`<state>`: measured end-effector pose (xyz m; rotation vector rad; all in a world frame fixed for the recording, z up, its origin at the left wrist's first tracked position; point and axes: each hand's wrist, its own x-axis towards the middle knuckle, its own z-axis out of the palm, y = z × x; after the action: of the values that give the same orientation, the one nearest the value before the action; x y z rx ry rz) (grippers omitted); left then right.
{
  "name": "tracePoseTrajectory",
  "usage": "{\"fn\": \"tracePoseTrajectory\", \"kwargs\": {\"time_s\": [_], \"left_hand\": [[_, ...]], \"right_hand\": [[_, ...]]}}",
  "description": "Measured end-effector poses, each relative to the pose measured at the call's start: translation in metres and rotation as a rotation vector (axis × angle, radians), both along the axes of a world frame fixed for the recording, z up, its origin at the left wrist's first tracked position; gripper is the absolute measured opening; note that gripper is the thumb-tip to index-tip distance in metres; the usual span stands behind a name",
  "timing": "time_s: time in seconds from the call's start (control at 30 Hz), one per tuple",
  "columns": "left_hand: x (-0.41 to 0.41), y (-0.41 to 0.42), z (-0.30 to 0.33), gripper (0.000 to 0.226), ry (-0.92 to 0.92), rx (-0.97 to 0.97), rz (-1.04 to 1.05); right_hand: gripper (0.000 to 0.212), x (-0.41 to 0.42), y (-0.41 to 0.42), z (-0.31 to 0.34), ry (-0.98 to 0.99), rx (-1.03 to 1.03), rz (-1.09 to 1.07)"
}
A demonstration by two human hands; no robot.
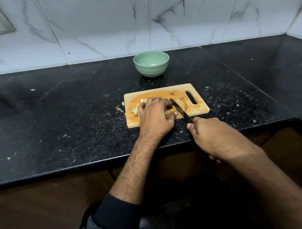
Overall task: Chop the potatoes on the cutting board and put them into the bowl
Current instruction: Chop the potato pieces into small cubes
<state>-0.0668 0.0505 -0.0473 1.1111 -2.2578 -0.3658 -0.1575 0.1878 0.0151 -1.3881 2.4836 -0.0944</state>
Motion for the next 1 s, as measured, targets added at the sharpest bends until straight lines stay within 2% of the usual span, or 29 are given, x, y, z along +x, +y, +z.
{"fn": "tracePoseTrajectory", "kwargs": {"time_s": [0.37,0.73,1.0], "left_hand": [[0.000,0.004,-0.001,0.030,-0.055,-0.120,-0.025],[-0.001,0.004,-0.002,0.039,-0.077,-0.123,-0.024],[-0.002,0.002,0.000,0.031,-0.060,-0.091,-0.019]], "right_hand": [[0.037,0.007,0.000,-0.006,-0.020,-0.021,-0.002],[0.031,-0.004,0.003,-0.012,-0.013,-0.023,0.025],[0.027,-0.008,-0.005,0.001,-0.041,0.046,0.020]]}}
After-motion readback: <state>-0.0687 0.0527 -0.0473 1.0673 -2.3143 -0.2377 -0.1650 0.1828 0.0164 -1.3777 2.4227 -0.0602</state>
